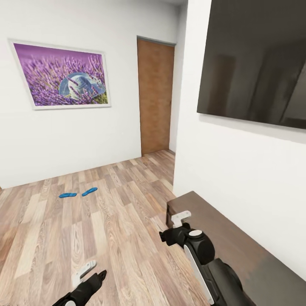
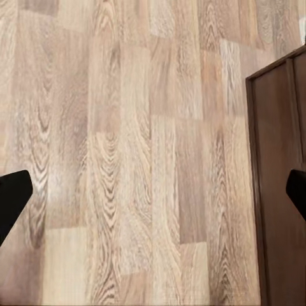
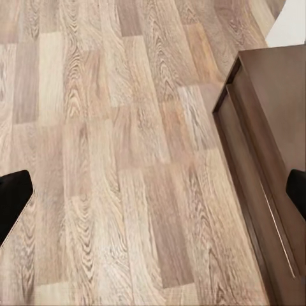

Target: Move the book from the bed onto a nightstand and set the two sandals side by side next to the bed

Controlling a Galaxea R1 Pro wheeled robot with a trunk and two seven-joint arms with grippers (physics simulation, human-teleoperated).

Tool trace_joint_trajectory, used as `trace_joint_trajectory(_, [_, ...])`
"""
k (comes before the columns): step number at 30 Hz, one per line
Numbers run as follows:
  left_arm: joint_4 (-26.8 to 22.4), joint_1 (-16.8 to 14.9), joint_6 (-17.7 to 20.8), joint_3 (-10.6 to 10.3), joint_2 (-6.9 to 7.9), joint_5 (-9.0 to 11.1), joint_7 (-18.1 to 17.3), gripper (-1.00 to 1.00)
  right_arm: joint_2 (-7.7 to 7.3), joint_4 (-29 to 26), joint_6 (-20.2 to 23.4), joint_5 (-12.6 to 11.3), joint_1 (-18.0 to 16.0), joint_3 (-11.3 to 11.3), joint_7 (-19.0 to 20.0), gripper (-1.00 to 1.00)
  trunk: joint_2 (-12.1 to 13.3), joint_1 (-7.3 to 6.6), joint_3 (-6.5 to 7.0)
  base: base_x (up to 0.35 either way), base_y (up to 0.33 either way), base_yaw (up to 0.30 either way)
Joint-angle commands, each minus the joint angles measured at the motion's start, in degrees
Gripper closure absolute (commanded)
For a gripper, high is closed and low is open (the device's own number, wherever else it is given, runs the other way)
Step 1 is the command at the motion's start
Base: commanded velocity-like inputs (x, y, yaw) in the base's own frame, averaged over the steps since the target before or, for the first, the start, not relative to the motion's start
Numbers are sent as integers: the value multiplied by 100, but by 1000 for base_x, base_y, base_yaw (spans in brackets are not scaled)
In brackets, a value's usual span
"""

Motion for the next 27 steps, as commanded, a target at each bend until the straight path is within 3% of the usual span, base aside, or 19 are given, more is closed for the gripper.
trace_joint_trajectory(1, [-10, 2, 24, 40, -4, 62, 41, -100, 0, -5, 30, 2, -5, 4, -8, -100, -3, 3, -9, 306, 65, 261])
trace_joint_trajectory(3, [-10, 11, 20, 161, -5, 64, 41, -100, -2, -1, 33, 0, -5, 9, -8, -100, -3, 3, -17, 313, 37, 261])
trace_joint_trajectory(8, [-10, 14, 19, 209, -5, 70, 41, -100, 7, 6, 35, -6, -6, 24, -8, -100, -3, 3, -35, 321, 12, 260])
trace_joint_trajectory(27, [-3, 16, 19, 234, -6, 79, 41, -100, 24, 59, 27, 7, -12, 32, -8, -100, -3, 3, -109, 325, 1, 255])
